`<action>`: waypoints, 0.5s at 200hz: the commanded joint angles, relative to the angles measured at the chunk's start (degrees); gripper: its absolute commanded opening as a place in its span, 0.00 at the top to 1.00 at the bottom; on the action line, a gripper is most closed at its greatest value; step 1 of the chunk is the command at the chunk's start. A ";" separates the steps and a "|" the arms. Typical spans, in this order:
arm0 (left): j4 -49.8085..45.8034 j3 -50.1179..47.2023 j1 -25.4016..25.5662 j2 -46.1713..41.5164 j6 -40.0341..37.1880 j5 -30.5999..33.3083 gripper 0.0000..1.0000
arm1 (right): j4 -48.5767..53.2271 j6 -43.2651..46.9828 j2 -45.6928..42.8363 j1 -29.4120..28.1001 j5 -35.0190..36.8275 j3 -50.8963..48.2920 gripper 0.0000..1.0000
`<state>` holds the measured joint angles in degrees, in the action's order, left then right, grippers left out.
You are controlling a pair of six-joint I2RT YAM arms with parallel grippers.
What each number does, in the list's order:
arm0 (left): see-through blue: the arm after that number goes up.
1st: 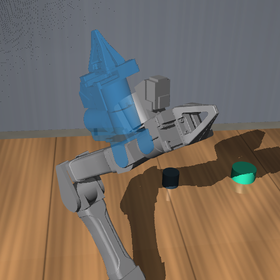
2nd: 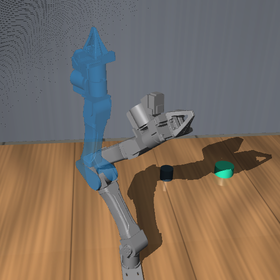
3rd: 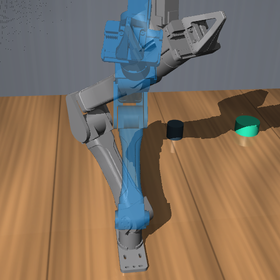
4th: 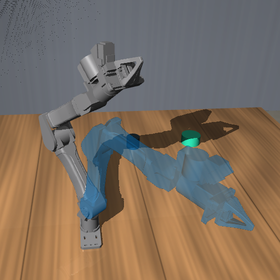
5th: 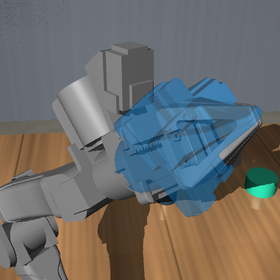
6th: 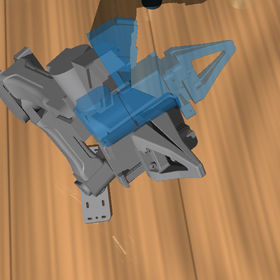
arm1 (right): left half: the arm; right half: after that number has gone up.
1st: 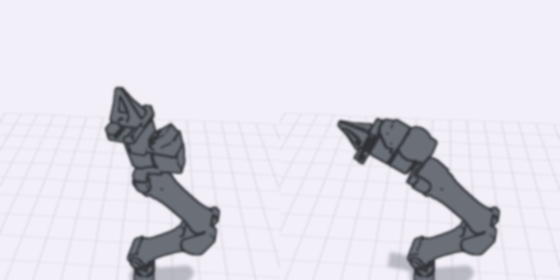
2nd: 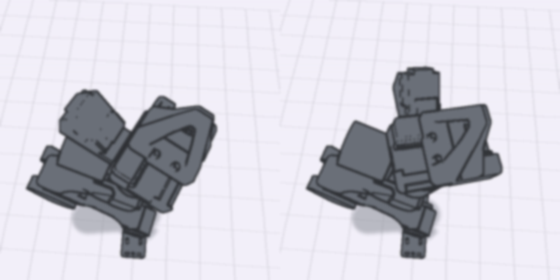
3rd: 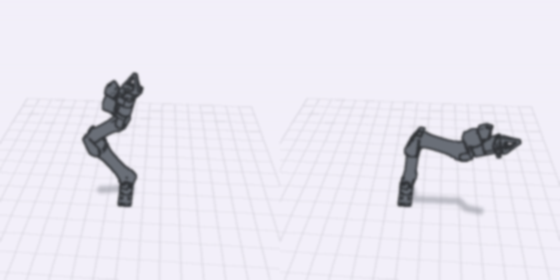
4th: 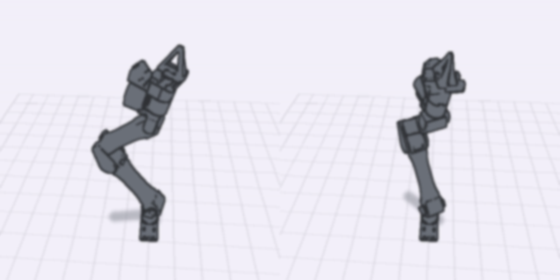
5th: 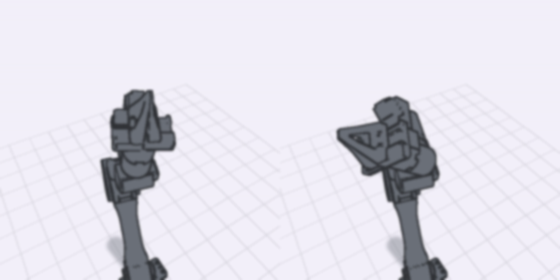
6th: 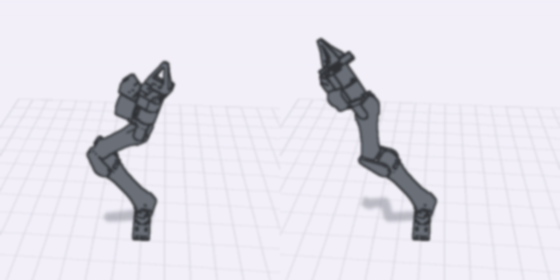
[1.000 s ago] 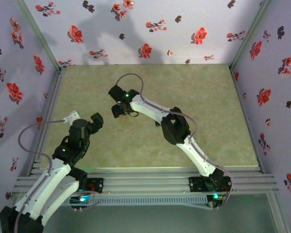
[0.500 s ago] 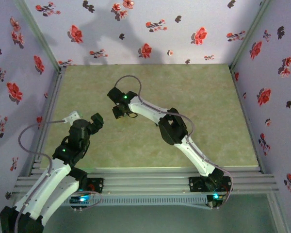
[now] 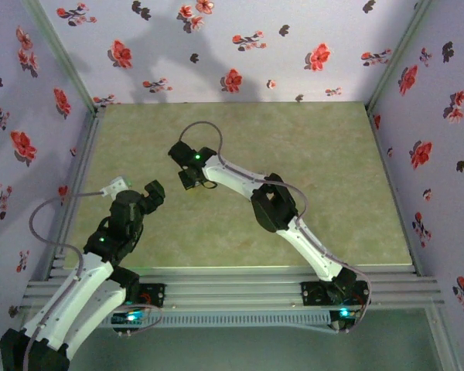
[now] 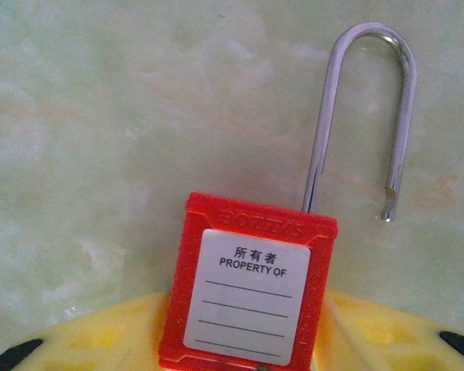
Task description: Lock with the key
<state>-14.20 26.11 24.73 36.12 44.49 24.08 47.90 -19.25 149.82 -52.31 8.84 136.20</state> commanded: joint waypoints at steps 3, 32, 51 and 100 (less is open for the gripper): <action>0.14 -0.45 -0.56 -0.69 0.33 2.32 0.00 | 0.92 1.14 2.98 -0.06 2.71 1.12 0.53; 0.15 -0.44 -0.56 -0.70 0.26 2.38 0.00 | 1.80 1.40 2.87 -0.15 3.28 1.01 0.60; 0.21 -0.53 -0.56 -0.69 0.27 2.42 0.00 | 2.17 1.49 2.62 -0.14 3.98 0.71 0.65; 0.25 -0.58 -0.52 -0.70 0.22 2.47 0.00 | 0.69 1.82 -1.13 -0.38 3.64 -3.64 0.79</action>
<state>-14.20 26.06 24.73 36.12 44.49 24.49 47.79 -18.37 149.84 -52.73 9.96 136.07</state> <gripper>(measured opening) 0.996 0.384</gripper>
